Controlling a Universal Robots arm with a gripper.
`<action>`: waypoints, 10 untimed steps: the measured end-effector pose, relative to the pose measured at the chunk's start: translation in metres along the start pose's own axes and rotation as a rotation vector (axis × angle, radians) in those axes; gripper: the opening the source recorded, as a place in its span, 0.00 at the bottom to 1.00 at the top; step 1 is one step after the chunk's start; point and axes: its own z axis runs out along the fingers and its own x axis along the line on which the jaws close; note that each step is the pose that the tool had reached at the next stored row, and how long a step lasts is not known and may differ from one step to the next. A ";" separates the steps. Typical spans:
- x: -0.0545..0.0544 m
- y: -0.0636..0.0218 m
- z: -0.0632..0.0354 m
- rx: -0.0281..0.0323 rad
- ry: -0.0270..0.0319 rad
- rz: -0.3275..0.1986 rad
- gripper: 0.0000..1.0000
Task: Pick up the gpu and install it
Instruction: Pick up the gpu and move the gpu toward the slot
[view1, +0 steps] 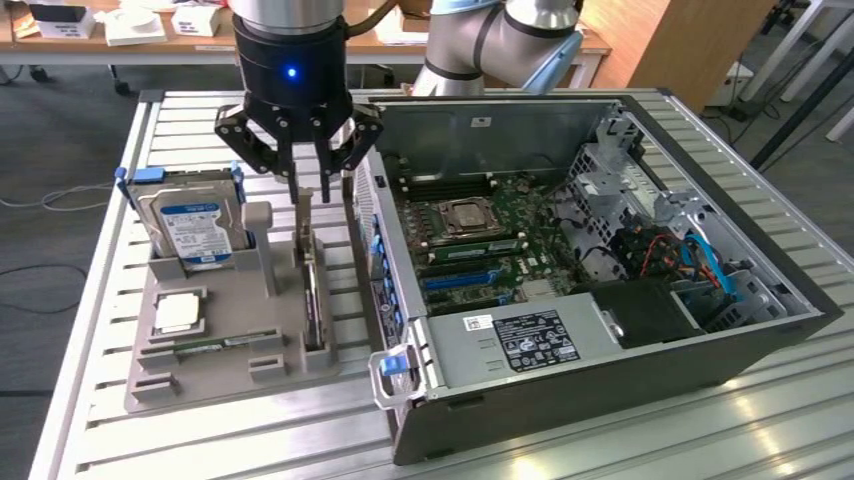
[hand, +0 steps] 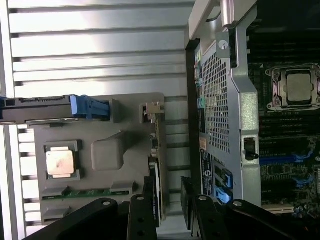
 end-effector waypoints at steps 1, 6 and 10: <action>0.000 0.0000 0.0012 0.0001 0.0000 0.000 0.36; 0.000 -0.0003 0.0087 0.0006 -0.0001 0.000 0.36; 0.000 -0.0006 0.0135 0.0010 0.0000 0.000 0.36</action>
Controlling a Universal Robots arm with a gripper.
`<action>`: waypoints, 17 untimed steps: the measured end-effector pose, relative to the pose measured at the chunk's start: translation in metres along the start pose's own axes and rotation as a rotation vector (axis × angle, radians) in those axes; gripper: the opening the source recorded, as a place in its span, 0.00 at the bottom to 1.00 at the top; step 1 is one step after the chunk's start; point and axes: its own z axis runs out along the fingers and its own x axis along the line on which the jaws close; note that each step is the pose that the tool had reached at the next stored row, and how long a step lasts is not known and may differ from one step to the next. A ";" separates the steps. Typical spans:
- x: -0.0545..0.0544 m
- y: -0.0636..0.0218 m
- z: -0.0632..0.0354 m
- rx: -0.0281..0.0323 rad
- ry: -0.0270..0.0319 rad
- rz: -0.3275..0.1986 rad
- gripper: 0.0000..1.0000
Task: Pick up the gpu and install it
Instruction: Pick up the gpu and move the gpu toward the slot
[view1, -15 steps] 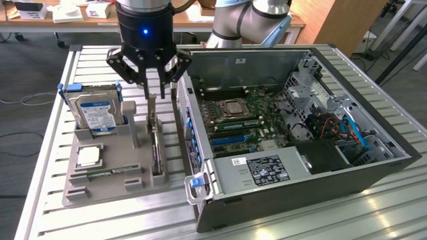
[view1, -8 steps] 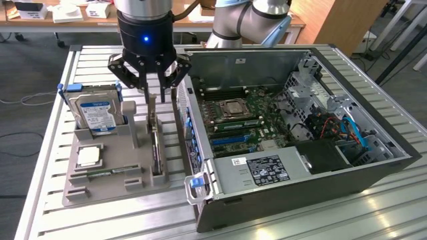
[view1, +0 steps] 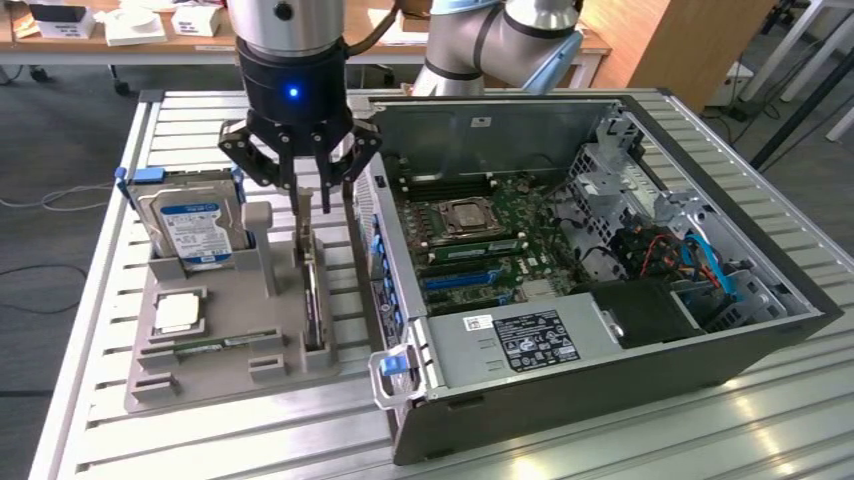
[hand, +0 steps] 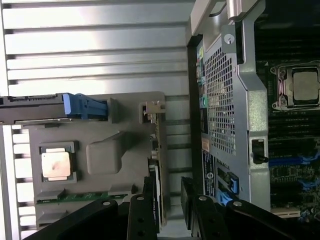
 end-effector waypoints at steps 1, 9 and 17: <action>0.000 -0.0001 0.0012 0.0000 0.0000 0.000 0.36; 0.001 -0.0005 0.0119 0.0002 0.0000 0.000 0.36; 0.001 -0.0010 0.0236 0.0004 0.0000 0.000 0.36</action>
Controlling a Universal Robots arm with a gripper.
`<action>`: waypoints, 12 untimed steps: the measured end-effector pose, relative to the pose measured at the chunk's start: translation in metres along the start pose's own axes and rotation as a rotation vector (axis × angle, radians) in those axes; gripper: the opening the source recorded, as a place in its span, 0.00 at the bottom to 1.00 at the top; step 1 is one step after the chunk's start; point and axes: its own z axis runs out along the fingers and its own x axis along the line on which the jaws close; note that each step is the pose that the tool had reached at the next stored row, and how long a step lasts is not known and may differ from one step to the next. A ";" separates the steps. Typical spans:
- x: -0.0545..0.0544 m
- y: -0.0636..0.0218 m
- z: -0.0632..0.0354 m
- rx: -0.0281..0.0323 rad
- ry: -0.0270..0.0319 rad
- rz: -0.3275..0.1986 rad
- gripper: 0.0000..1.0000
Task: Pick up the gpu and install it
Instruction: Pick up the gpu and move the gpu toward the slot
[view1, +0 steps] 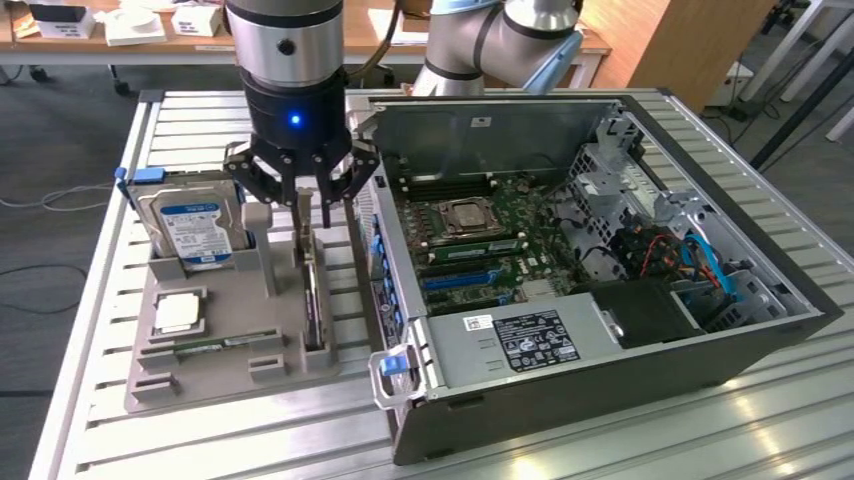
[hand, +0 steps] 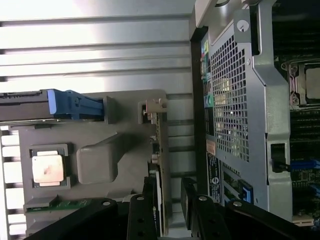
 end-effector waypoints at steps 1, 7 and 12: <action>0.000 -0.0001 0.0029 0.0000 0.0000 0.000 0.36; 0.001 -0.0005 0.0125 0.0003 0.0000 0.000 0.36; 0.001 -0.0013 0.0128 0.0001 -0.0001 0.000 0.36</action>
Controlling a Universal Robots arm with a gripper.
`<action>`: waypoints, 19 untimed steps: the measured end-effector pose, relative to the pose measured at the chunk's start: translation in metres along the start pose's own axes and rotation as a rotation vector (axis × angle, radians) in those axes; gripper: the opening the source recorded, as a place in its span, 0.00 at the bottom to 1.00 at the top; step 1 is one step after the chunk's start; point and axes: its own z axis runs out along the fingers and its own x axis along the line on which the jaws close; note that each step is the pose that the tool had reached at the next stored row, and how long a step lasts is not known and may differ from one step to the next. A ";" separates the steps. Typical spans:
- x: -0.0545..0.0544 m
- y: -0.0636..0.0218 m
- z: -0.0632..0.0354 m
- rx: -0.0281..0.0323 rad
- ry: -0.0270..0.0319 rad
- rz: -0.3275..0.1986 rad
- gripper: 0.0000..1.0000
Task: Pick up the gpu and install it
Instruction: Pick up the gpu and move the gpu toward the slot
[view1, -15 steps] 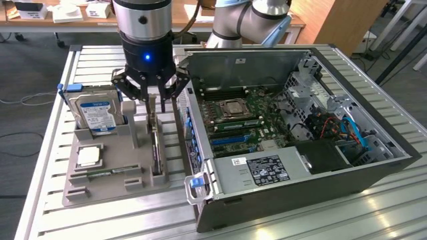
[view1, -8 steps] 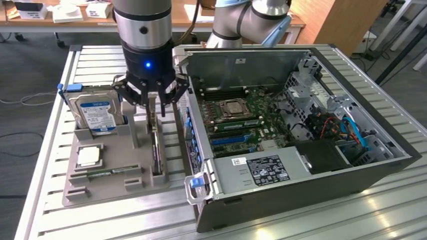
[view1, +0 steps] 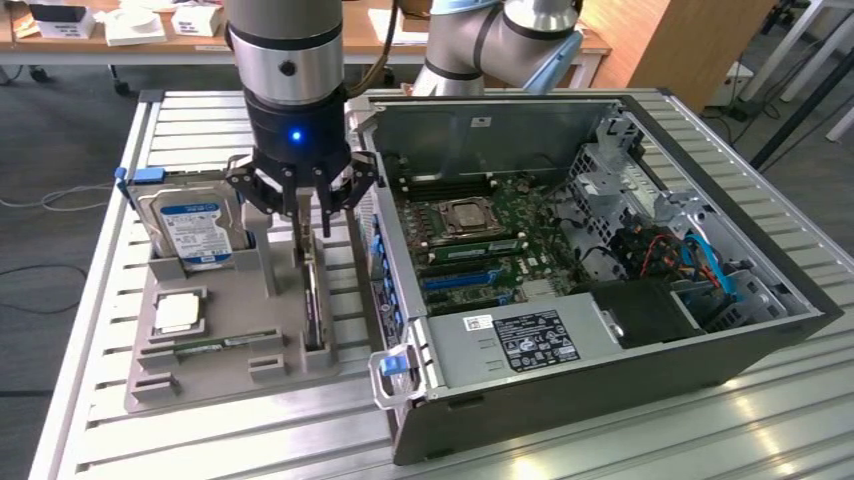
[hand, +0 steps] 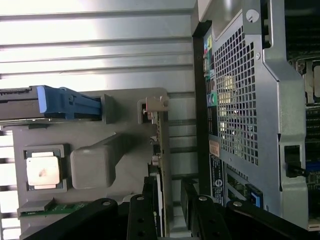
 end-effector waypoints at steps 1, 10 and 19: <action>0.000 -0.0008 -0.0001 0.0001 0.0000 0.000 0.36; 0.001 -0.0112 -0.0006 0.0002 0.0001 0.000 0.36; 0.000 -0.0181 -0.0008 0.0003 0.0002 0.000 0.36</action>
